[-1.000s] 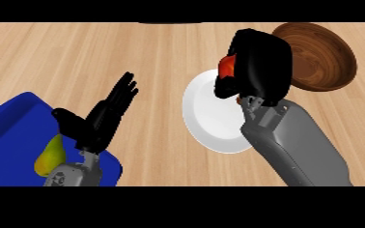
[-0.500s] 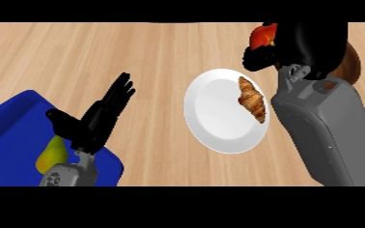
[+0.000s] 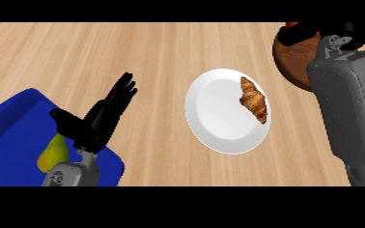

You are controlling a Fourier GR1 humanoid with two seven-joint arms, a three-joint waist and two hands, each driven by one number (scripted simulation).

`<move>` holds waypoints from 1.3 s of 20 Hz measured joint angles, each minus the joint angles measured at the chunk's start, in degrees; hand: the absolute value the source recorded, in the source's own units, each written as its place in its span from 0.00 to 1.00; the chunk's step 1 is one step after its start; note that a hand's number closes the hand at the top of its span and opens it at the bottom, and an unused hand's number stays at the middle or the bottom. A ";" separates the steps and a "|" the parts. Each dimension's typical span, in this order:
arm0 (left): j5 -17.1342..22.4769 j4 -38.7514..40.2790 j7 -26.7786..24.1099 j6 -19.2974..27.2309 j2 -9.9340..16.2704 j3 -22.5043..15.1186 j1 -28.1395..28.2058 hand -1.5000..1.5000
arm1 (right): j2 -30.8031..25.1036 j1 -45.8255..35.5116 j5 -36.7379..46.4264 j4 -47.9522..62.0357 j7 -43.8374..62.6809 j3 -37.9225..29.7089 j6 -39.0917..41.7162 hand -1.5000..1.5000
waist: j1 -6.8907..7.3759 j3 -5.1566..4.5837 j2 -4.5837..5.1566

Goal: Pick the tomato from the plate and place it in the bowl

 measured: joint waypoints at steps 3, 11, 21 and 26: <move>-0.82 -0.23 0.22 0.57 -0.72 -0.50 0.06 0.50 | -2.48 -1.10 -0.63 6.39 -4.63 -3.00 -3.64 1.00 | 0.12 0.00 0.05; -1.17 -0.89 0.96 0.53 -1.93 -1.34 -0.34 0.50 | -8.73 -3.97 1.30 29.76 -17.06 -7.52 -15.65 1.00 | 1.12 0.04 0.46; -0.88 -1.44 1.61 -0.49 -1.44 -0.91 -1.45 0.50 | -12.50 -8.05 -1.95 52.79 -22.05 -15.75 -21.21 0.00 | 2.51 0.15 1.10; -0.89 -1.22 1.25 -0.58 -1.70 -0.83 -1.05 0.50 | -12.68 -7.42 -7.80 55.94 -30.56 -21.63 -27.88 0.00 | 2.35 0.21 1.09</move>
